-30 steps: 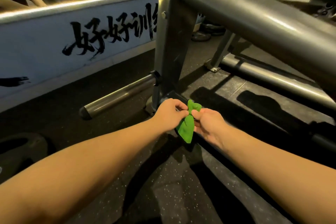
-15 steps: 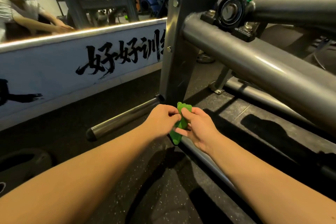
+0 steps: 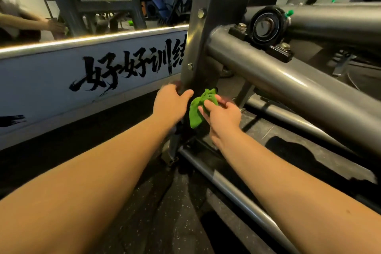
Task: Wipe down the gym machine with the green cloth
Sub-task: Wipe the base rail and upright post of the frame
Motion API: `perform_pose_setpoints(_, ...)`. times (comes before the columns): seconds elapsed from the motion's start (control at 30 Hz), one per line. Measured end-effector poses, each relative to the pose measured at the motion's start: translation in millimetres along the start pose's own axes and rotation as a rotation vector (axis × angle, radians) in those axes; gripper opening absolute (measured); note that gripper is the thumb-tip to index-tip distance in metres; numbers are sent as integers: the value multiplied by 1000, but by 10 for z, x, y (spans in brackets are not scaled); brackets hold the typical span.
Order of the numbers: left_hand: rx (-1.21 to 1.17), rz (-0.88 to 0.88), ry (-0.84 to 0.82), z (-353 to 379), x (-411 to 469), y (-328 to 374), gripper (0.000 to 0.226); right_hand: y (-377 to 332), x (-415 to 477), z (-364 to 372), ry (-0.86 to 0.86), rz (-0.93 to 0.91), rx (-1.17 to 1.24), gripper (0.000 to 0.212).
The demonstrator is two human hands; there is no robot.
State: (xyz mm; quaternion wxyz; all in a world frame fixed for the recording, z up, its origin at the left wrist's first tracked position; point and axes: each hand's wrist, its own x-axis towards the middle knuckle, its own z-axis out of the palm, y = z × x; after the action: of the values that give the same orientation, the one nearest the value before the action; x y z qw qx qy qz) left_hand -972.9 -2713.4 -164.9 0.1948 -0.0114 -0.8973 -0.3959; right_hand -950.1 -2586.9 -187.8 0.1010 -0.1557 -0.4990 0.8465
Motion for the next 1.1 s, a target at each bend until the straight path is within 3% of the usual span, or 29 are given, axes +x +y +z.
perform_pose_setpoints(0.13,-82,4,-55,-16,311,88,39,-198,221,283,163,-148,61,32)
perform_pose_setpoints(0.37,-242,-71,-77,75,539,-80,31,162,610,546,221,-168,66,31)
perform_pose_setpoints(0.53,-306,-61,-59,118,600,-192,40,762,684,382,261,90,-24,22)
perform_pose_setpoints(0.73,-321,-11,-12,164,618,-236,45,86,765,524,163,-216,116,31)
perform_pose_setpoints(0.93,-274,67,58,150,510,-194,42,593,467,254,86,-40,-271,11)
perform_pose_setpoints(1.1,-256,68,49,133,542,-184,41,138,610,447,134,-296,-108,18)
